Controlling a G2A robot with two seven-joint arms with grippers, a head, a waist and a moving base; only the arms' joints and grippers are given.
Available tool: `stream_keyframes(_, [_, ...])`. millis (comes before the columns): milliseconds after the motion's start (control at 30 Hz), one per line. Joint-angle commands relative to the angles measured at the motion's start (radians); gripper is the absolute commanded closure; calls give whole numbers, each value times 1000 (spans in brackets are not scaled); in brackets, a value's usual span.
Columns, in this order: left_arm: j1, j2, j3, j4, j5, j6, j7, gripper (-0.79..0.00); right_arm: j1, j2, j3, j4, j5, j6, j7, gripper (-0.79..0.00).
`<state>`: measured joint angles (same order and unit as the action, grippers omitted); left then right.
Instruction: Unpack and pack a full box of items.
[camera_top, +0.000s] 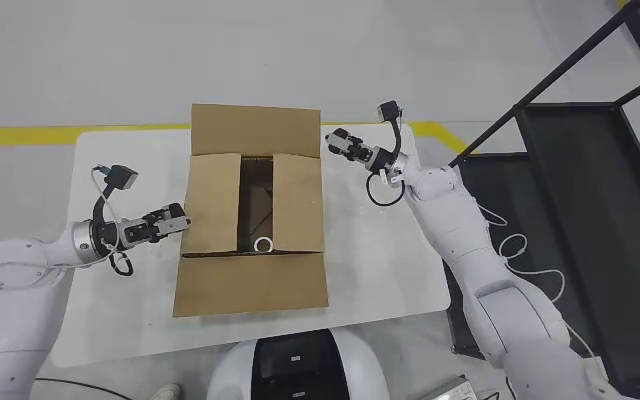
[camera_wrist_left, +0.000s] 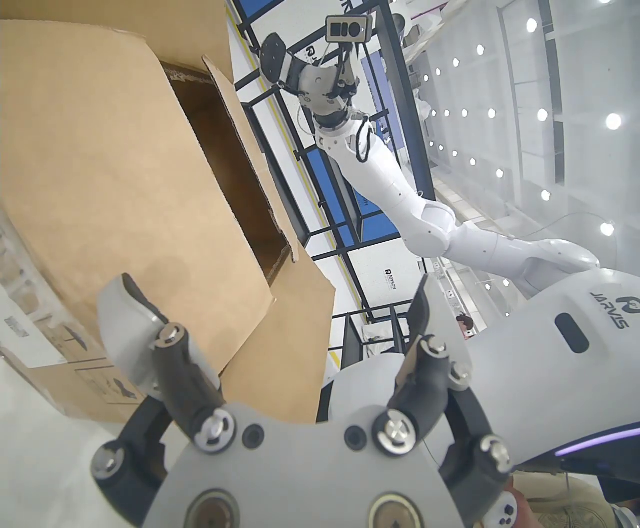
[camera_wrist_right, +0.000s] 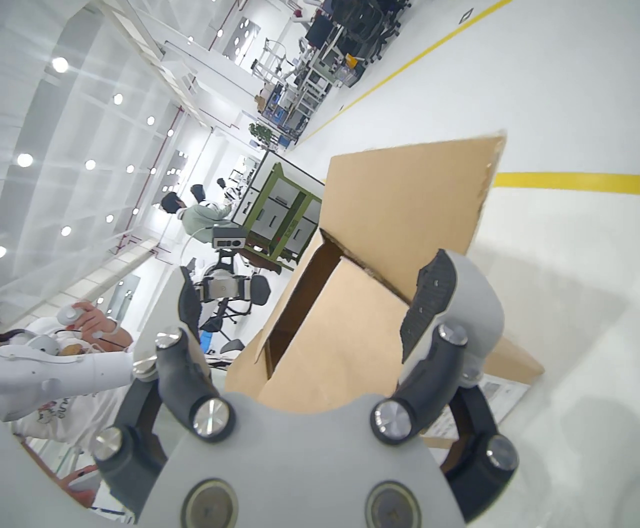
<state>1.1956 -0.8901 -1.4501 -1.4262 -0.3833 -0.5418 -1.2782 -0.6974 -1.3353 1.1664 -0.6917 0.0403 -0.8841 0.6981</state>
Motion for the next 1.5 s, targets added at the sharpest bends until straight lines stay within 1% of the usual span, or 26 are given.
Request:
stream_keyframes(0, [0, 0, 0, 0, 0, 0, 0, -785, 42, -11, -29, 64, -74, -27, -63, -785])
stream_keyframes(100, [0, 0, 0, 0, 0, 0, 0, -785, 80, -30, -71, 129, -166, -47, -149, -785])
stream_keyframes(267, [0, 0, 0, 0, 0, 0, 0, -785, 125, -60, -131, 222, -284, -17, -264, -785])
stream_keyframes(400, [0, 0, 0, 0, 0, 0, 0, -785, 142, -87, -156, 264, -274, -32, -319, -785])
stream_keyframes(500, [0, 0, 0, 0, 0, 0, 0, -785, 150, -111, -161, 285, -198, -69, -327, -785])
stream_keyframes(633, [0, 0, 0, 0, 0, 0, 0, -785, 175, -134, -164, 318, -107, -127, -269, -785])
stream_keyframes(767, [0, 0, 0, 0, 0, 0, 0, -785, 194, -139, -156, 298, -39, -128, -202, -785])
stream_keyframes(833, [0, 0, 0, 0, 0, 0, 0, -785, 194, -134, -146, 271, -14, -128, -177, -785])
stream_keyframes(933, [0, 0, 0, 0, 0, 0, 0, -785, 176, -125, -132, 222, 33, -128, -107, -785])
stream_keyframes(1100, [0, 0, 0, 0, 0, 0, 0, -785, 134, -112, -114, 167, 166, -128, 87, -785])
stream_keyframes(1133, [0, 0, 0, 0, 0, 0, 0, -785, 129, -110, -114, 164, 180, -128, 110, -785])
stream_keyframes(1233, [0, 0, 0, 0, 0, 0, 0, -785, 104, -101, -148, 135, 202, -127, 111, -785])
stream_keyframes(1467, [0, 0, 0, 0, 0, 0, 0, -785, 76, -62, -222, 74, 244, -74, 164, -785])
